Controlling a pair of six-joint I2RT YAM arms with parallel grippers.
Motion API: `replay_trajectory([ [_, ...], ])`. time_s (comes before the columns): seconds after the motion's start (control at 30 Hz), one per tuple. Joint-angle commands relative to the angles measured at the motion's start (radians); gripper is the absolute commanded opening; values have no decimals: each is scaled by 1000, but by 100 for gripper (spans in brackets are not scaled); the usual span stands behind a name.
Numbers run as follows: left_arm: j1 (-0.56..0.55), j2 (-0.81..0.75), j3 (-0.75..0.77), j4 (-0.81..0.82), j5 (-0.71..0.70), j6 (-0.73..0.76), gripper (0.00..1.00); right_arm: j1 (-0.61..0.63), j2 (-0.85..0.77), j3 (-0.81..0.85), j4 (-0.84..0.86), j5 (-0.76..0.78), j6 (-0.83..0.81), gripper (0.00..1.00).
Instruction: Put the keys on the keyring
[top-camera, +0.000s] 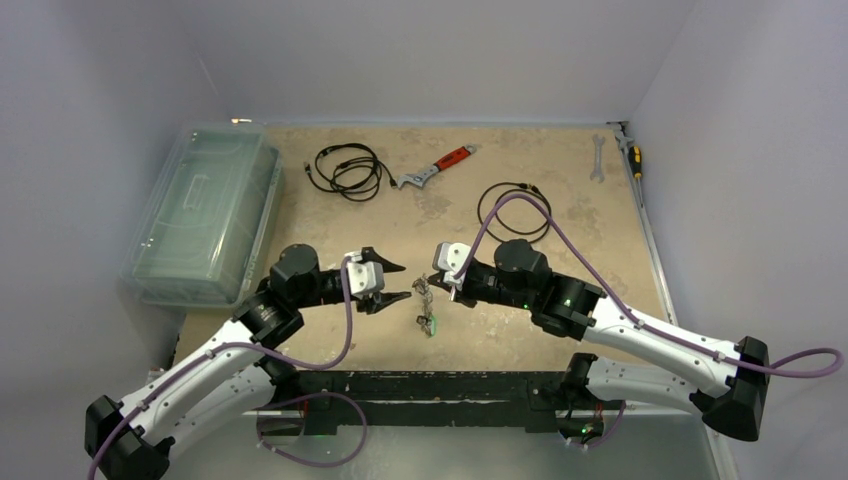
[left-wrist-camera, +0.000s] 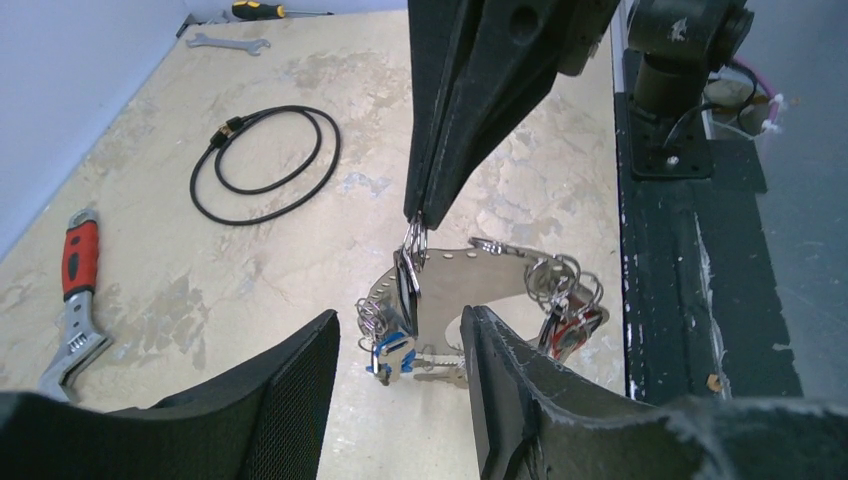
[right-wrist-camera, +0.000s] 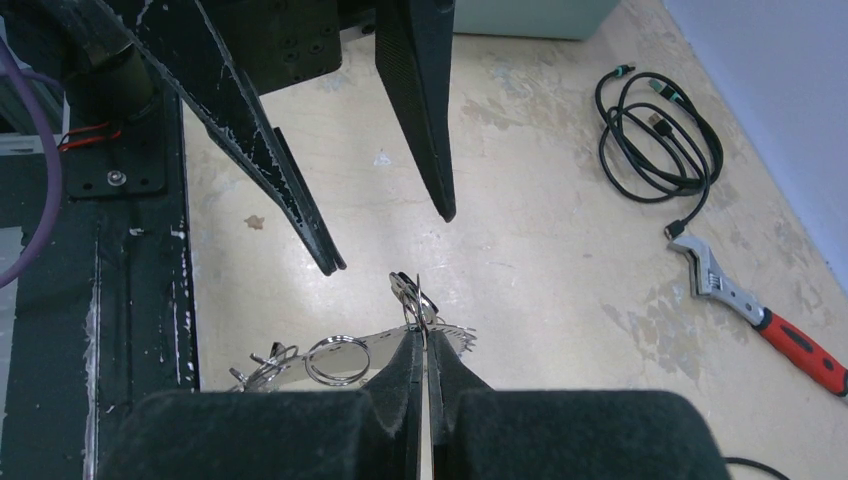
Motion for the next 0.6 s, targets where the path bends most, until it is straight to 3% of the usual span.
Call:
replay_trajectory([
  [0.0, -7, -11, -19, 98, 25, 69, 48, 4, -30, 46, 50, -33, 2, 0],
  [0.57, -44, 48, -38, 140, -6, 81, 34, 4, -38, 40, 69, -75, 9, 0],
])
